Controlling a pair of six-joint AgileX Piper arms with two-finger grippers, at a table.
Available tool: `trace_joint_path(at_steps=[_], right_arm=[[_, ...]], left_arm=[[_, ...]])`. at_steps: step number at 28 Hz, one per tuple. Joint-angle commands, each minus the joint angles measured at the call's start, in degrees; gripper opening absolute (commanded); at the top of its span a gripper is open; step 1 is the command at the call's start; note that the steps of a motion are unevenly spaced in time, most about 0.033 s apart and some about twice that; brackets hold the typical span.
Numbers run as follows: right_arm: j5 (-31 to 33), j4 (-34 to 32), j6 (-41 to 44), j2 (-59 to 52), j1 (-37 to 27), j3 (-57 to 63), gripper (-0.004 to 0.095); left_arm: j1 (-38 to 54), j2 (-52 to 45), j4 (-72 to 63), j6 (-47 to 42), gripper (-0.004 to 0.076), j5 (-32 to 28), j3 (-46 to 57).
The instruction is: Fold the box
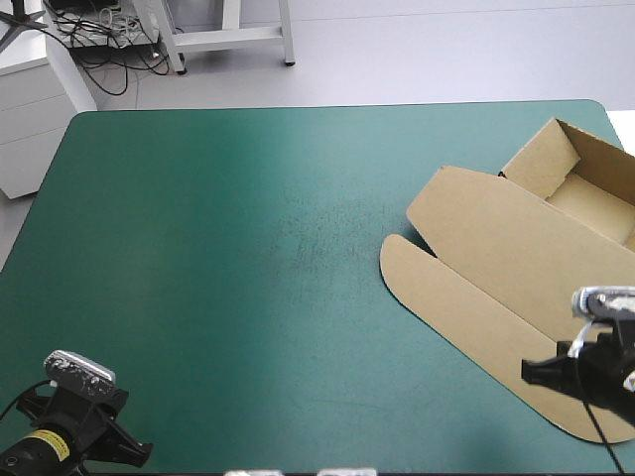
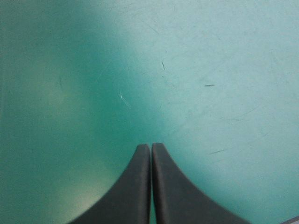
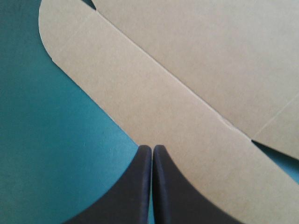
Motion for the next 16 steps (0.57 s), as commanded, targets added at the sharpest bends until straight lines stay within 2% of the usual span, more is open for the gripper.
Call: trace_joint_path(at_steps=[1, 9, 16], right_arm=[[0.4, 0.2, -0.9, -5.8, 0.1, 5.0, -0.0005], [0.4, 0.5, -3.3, -16.5, 0.1, 17.6, -0.0005], [0.0, 0.8, -3.3, -18.0, 0.1, 17.5, -0.0005]], left_arm=[[-0.2, 0.7, -0.2, -0.5, -0.0010, -3.1, -1.3], [-0.2, 0.7, -0.2, -0.5, -0.0010, -3.1, -1.3], [-0.2, 0.7, -0.2, -0.5, -0.0010, -3.1, -1.3]])
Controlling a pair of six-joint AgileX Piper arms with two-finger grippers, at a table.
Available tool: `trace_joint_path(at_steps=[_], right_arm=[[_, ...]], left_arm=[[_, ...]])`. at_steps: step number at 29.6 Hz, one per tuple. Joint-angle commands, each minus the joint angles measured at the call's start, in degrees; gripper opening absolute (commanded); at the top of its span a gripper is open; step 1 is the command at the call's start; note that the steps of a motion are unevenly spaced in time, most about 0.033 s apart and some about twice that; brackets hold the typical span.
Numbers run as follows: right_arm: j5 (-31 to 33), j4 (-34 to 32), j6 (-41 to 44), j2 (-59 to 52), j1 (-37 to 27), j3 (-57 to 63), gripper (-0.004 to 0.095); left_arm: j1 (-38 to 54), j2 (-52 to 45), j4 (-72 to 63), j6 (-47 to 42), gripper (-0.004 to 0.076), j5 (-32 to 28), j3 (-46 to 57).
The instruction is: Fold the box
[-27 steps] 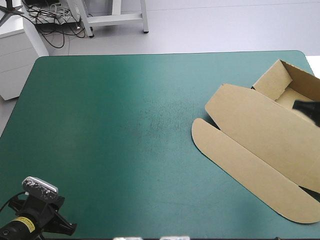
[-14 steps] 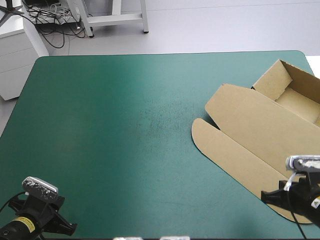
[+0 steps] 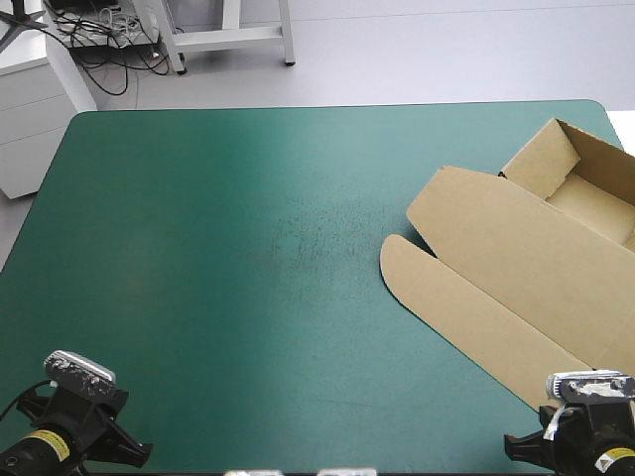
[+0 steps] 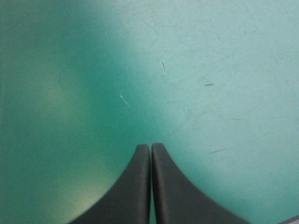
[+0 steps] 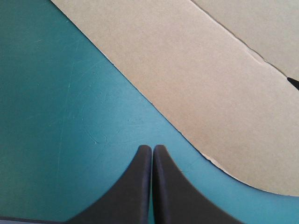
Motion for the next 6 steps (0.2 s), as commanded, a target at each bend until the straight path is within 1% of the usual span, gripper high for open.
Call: trace_joint_path(at_steps=[1, 6], right_arm=[[0.0, 0.7, -0.6, 0.6, 0.1, -1.4, -0.0005], [0.0, 0.7, -0.6, 0.6, 0.1, -1.4, -0.0005]], left_arm=[[-0.2, 0.7, -0.2, -0.5, -0.0010, -3.2, -1.3], [-0.2, 0.7, -0.2, -0.5, -0.0010, -3.2, -1.3]])
